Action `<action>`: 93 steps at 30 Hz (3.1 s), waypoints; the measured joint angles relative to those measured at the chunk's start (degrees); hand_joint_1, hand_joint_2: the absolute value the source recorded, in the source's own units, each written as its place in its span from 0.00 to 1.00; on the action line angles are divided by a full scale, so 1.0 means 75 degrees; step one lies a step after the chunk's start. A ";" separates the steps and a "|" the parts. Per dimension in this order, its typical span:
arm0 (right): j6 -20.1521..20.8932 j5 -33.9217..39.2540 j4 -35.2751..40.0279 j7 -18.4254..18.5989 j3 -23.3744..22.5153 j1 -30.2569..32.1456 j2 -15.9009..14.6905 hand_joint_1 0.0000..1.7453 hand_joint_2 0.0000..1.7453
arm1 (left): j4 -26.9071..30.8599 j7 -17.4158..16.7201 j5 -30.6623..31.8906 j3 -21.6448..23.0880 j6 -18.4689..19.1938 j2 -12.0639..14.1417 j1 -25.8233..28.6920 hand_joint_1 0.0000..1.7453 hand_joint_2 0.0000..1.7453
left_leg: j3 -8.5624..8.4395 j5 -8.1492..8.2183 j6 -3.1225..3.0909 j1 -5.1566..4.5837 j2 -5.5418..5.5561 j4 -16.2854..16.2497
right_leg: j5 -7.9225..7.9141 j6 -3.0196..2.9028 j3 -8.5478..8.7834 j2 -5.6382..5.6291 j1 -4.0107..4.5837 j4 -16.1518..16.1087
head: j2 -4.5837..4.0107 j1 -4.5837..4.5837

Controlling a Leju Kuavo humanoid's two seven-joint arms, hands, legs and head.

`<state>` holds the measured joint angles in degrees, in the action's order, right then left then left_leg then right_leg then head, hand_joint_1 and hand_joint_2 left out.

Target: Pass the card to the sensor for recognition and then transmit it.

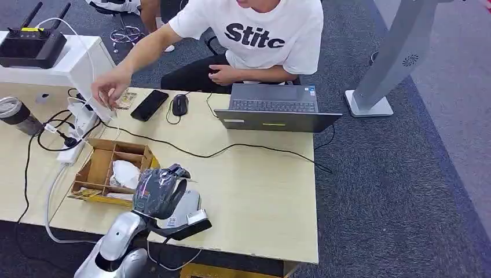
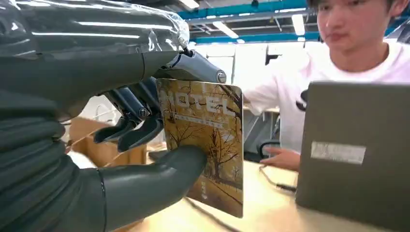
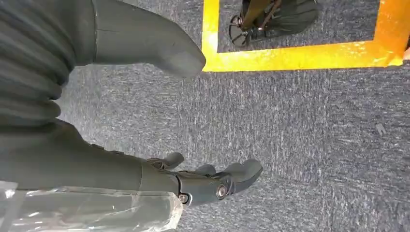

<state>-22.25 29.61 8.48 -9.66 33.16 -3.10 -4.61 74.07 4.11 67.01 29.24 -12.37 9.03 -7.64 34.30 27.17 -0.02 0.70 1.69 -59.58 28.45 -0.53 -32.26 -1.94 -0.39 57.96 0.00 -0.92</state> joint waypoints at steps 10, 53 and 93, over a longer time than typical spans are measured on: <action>-0.0038 -0.0026 0.0000 0.0009 0.0009 0.0003 0.0064 0.00 1.00 | -0.0591 -0.0178 0.0102 0.0012 -0.0347 -0.0158 0.0461 1.00 1.00 | 0.0000 0.0000 -0.0001 -0.0001 0.0001 -0.0001 | 0.0000 0.0001 0.0001 0.0002 -0.0001 -0.0001 | 0.0000 0.0000; -0.0222 0.0300 -0.0050 -0.0015 0.0256 0.0018 0.0070 0.00 1.00 | -0.0022 -0.0857 0.0959 -0.1155 -0.1399 0.0373 0.0742 1.00 1.00 | -0.0008 -0.0012 -0.0009 0.0001 0.0003 0.0002 | -0.0003 0.0002 0.0009 0.0006 0.0001 0.0002 | 0.0000 0.0000; -0.0207 0.0714 -0.0084 0.0116 0.0603 0.0015 0.0038 0.00 1.00 | -0.1790 0.0755 -0.1207 -0.4293 -0.2241 0.1439 -0.1652 1.00 1.00 | -0.0003 0.0001 0.0003 0.0000 -0.0100 0.0001 | -0.0020 -0.0002 -0.0026 -0.0101 0.0002 0.0008 | 0.0000 0.0000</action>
<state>-23.80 34.97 7.85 -8.79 37.68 -2.99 -4.33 60.65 9.77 57.96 -2.95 -29.18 19.82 -20.03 34.27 27.18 0.00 0.70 0.94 -59.57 28.30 -0.55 -32.45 -2.70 -0.38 58.02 0.00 -0.92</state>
